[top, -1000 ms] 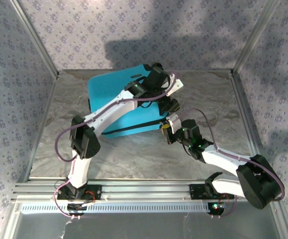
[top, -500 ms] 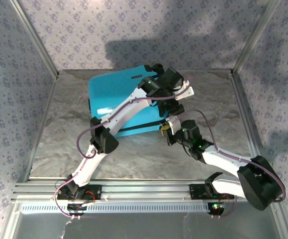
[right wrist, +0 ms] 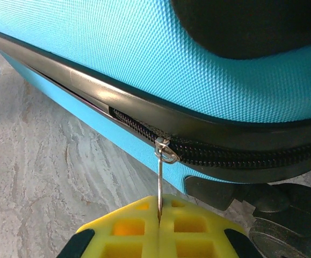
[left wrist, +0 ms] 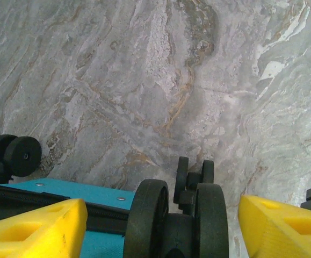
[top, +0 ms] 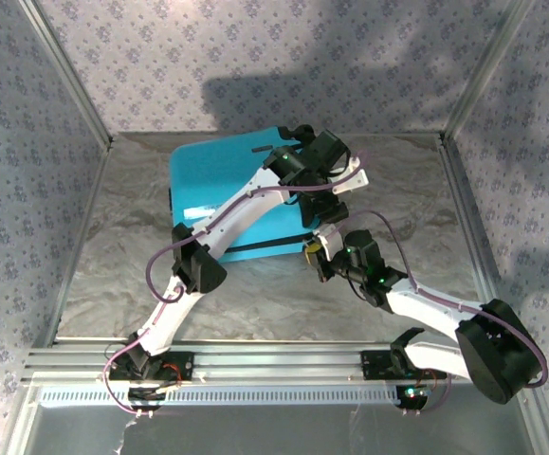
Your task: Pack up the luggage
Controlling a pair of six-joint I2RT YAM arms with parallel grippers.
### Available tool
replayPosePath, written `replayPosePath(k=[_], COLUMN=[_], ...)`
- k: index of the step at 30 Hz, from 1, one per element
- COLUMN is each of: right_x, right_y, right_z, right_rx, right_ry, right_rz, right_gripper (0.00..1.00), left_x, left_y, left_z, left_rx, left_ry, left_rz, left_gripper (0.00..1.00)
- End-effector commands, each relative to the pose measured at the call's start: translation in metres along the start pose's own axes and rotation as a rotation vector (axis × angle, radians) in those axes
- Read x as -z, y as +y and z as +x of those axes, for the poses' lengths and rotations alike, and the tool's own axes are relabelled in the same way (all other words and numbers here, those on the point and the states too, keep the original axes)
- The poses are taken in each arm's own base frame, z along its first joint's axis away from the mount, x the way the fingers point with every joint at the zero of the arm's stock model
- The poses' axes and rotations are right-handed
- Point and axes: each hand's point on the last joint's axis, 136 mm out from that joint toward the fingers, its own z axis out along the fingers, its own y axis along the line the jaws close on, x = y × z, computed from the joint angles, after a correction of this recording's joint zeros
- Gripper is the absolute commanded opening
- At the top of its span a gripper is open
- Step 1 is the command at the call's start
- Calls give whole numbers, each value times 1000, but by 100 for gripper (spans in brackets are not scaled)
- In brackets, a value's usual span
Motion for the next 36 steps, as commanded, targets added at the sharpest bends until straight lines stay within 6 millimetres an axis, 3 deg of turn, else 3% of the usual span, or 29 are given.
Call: replayPosePath(k=[1, 14, 22, 28, 36], right_x=[7, 11, 15, 18, 24], right_y=[-1, -2, -8, -24, -50], right_z=[-28, -32, -36, -36, -28], right_rx=[12, 1, -14, -44, -85], right_ry=[-95, -91, -91, -79, -73], right_rz=[7, 26, 69, 166, 326], right_gripper=[0, 0, 0, 0, 0], left_x=[-19, -41, -40, -37, -10], left_y=[-29, -29, -19, -5, 7], left_z=[70, 95, 96, 89, 61], left_rx=[-48, -70, -66, -27, 46], left_ry=[294, 397, 400, 375, 180], left_rz=[119, 127, 87, 0, -119], left_gripper=[73, 61, 28, 13, 8])
